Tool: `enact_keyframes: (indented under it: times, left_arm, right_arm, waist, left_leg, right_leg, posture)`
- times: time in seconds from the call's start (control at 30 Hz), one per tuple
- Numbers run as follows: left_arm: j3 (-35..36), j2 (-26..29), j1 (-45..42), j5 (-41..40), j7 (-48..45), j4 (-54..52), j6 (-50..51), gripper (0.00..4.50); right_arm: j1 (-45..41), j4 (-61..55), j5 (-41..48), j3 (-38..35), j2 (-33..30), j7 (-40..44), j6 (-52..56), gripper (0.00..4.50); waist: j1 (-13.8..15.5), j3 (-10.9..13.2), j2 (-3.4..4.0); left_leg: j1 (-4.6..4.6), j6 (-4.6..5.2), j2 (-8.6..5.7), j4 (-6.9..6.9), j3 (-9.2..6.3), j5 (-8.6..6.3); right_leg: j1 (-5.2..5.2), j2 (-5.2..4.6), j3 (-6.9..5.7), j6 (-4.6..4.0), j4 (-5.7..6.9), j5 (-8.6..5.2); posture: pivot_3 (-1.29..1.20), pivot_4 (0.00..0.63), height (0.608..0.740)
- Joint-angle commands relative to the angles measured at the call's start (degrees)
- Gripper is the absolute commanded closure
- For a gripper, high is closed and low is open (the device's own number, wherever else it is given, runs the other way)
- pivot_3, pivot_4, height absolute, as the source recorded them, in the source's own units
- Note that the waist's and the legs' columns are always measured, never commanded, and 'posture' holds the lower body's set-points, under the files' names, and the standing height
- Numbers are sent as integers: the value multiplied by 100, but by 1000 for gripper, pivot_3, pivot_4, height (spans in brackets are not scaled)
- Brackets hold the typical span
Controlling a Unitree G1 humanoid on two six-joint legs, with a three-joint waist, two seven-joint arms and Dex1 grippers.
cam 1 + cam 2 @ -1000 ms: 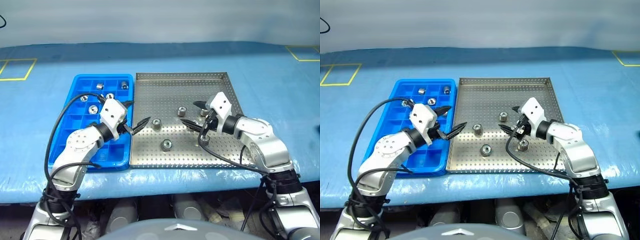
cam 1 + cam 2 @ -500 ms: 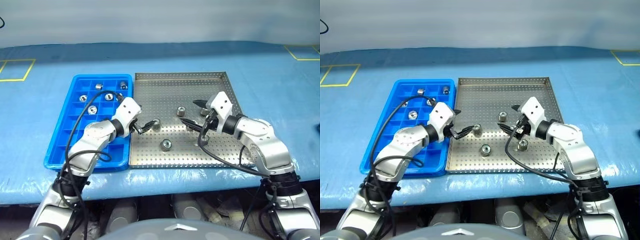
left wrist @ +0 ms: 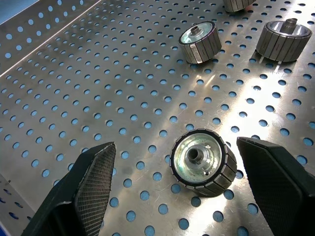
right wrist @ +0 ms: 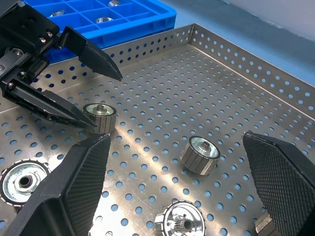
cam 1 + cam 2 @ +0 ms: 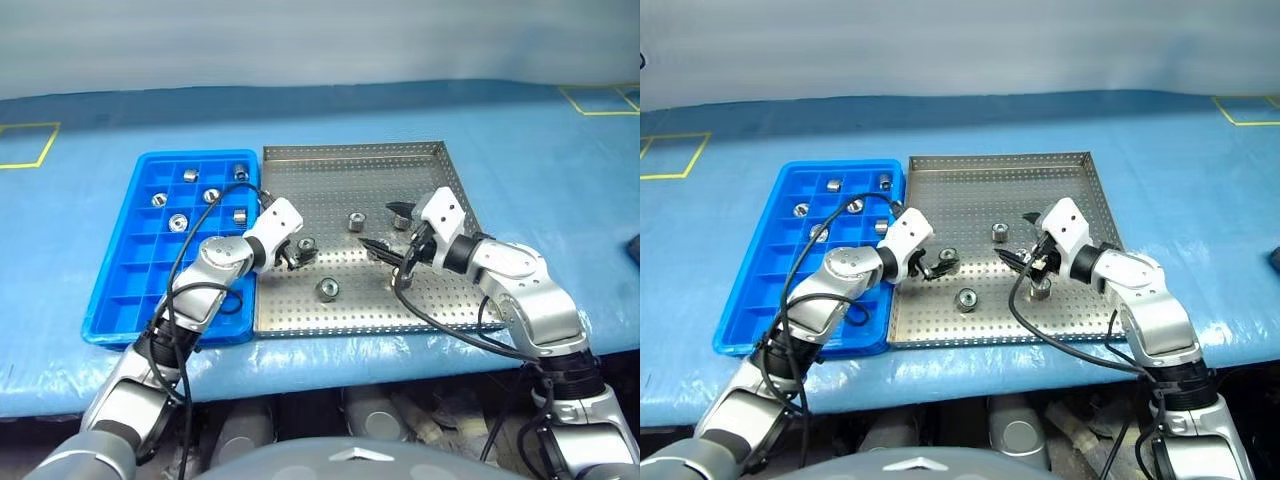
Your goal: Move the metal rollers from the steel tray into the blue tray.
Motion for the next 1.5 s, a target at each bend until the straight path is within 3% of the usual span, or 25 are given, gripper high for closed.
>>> enact_keyframes:
  times: [0.03,0.13,0.33,0.5,1.03,1.3,1.5]
  left_arm:
    - [-5,-67,-80,127,47,129,74,802]
    - [-16,-69,-58,149,1,118,95,1752]
    - [12,-84,-10,170,-67,90,147,1912]
    - [42,-80,17,183,-70,73,138,3256]
    - [328,-119,73,92,31,-90,18,3256]
    - [1711,-497,207,-1063,81,-1016,22,3256]
    - [2296,-49,544,-1344,149,-1737,267,3256]
  right_arm:
    - [1,-173,69,-193,10,-29,-112,0]
    - [-6,-174,72,-195,14,-42,-113,0]
    - [-36,-147,57,-189,28,-63,-136,0]
    - [-55,-128,46,-179,42,-71,-160,0]
    - [-95,-37,21,-163,87,-66,-241,0]
    - [-83,-48,23,-147,117,-50,-257,0]
    - [-142,-92,51,-35,181,48,-271,0]
  waist:
    - [-14,0,0]
    - [-62,-1,2]
    - [-119,-1,2]
    - [-119,-2,3]
    - [-119,-2,4]
    - [-109,-2,3]
    - [-112,-2,3]
  left_leg:
    - [0,0,0,1,0,0]
    - [1,0,0,1,0,0]
    - [3,-1,1,1,1,0]
    - [3,0,1,1,1,0]
    - [5,-1,1,5,2,0]
    - [-4,-1,3,5,1,0]
    - [-2,-1,2,5,2,0]
  right_leg:
    - [0,-1,0,0,0,0]
    - [0,-1,1,4,1,-2]
    - [1,0,4,15,4,-8]
    - [1,-1,5,15,4,-7]
    - [4,-3,7,17,6,-6]
    - [-6,-17,6,-2,5,6]
    - [-4,-15,6,-8,6,10]
  posture:
    - [-257,150,740]
    - [-257,150,740]
    - [-255,150,740]
    - [-255,150,740]
    - [-249,150,740]
    - [-242,150,740]
    - [-217,150,740]
